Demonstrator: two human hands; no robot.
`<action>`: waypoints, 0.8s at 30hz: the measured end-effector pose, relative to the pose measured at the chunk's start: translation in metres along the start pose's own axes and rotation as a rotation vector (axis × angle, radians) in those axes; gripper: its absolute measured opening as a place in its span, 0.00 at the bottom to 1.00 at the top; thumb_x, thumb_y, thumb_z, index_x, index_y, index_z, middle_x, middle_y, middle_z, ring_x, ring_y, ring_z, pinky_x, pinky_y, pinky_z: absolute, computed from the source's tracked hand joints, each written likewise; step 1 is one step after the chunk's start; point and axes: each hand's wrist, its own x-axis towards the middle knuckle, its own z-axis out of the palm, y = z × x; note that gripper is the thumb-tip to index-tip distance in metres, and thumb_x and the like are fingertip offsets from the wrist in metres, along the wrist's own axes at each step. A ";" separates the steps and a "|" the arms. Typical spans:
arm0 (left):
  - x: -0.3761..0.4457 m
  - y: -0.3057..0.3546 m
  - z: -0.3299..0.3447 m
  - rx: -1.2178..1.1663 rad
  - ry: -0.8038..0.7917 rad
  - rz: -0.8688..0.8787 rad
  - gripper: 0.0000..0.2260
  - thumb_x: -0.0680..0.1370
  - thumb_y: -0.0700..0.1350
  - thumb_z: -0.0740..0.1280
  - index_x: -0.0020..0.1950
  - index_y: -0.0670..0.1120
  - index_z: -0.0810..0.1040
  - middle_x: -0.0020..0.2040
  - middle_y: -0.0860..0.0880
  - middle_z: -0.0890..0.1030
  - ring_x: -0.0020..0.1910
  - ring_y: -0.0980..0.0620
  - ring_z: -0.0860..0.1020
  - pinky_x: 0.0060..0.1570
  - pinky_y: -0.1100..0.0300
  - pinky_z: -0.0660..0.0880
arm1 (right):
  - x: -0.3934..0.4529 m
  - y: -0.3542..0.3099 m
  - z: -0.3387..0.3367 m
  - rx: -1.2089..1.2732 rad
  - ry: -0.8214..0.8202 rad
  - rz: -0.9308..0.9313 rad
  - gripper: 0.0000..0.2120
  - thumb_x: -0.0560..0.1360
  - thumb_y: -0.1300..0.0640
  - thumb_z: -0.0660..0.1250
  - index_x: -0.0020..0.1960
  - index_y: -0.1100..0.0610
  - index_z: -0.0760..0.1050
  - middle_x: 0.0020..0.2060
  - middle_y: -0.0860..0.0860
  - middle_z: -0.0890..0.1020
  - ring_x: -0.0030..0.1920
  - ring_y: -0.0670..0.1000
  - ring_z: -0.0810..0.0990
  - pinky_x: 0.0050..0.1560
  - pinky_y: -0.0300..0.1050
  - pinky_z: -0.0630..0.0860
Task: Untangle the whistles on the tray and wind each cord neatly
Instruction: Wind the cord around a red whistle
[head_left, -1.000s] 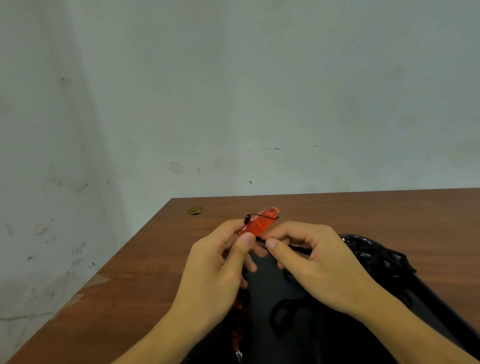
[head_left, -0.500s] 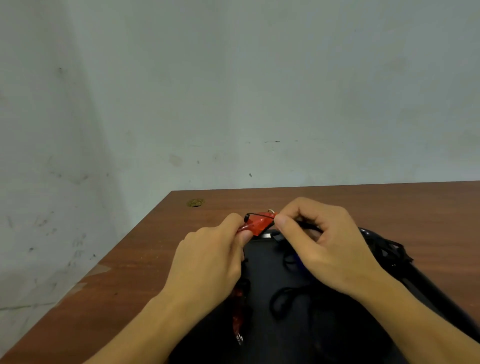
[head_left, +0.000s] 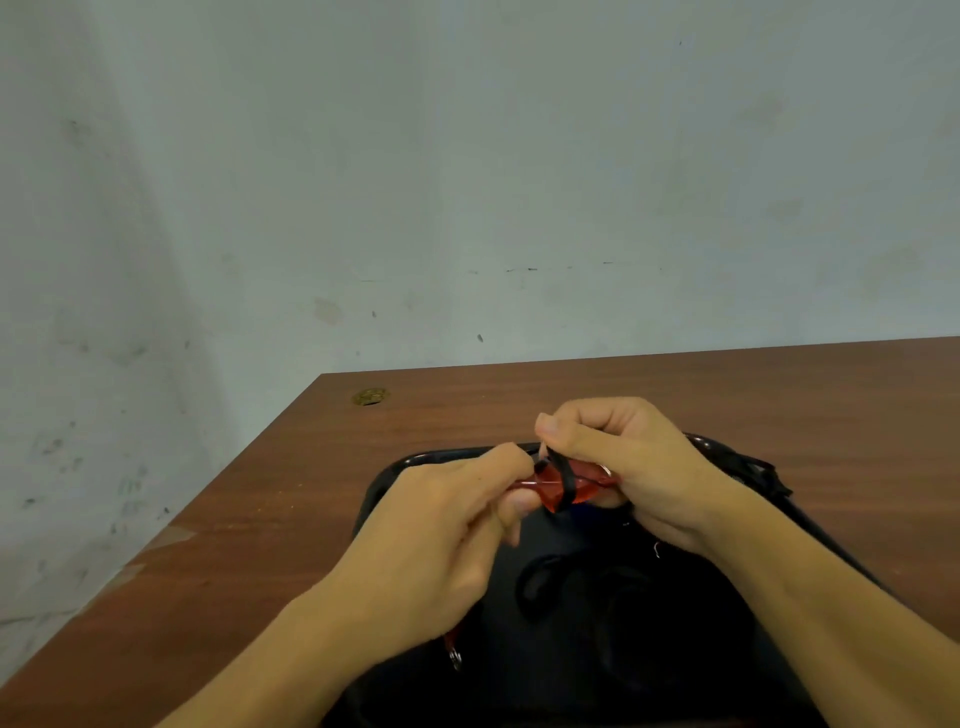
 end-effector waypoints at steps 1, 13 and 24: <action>-0.001 0.002 0.001 -0.066 0.005 -0.014 0.12 0.84 0.52 0.56 0.44 0.51 0.72 0.36 0.55 0.78 0.34 0.54 0.78 0.33 0.60 0.73 | 0.000 0.001 0.002 0.044 -0.030 0.025 0.17 0.70 0.45 0.72 0.31 0.56 0.76 0.25 0.51 0.70 0.24 0.46 0.63 0.25 0.37 0.57; 0.001 0.006 0.006 -0.542 0.265 -0.232 0.08 0.81 0.45 0.60 0.46 0.51 0.78 0.35 0.44 0.81 0.31 0.49 0.78 0.27 0.58 0.75 | 0.002 0.003 0.028 0.205 0.052 -0.029 0.13 0.70 0.43 0.69 0.38 0.52 0.84 0.24 0.48 0.67 0.24 0.43 0.58 0.23 0.36 0.54; 0.000 -0.011 -0.003 -0.107 0.291 -0.280 0.08 0.83 0.49 0.60 0.45 0.55 0.74 0.32 0.49 0.79 0.29 0.51 0.78 0.31 0.52 0.74 | -0.008 0.011 0.025 -0.461 0.188 -0.468 0.07 0.78 0.55 0.64 0.43 0.52 0.79 0.37 0.46 0.82 0.39 0.50 0.81 0.39 0.42 0.78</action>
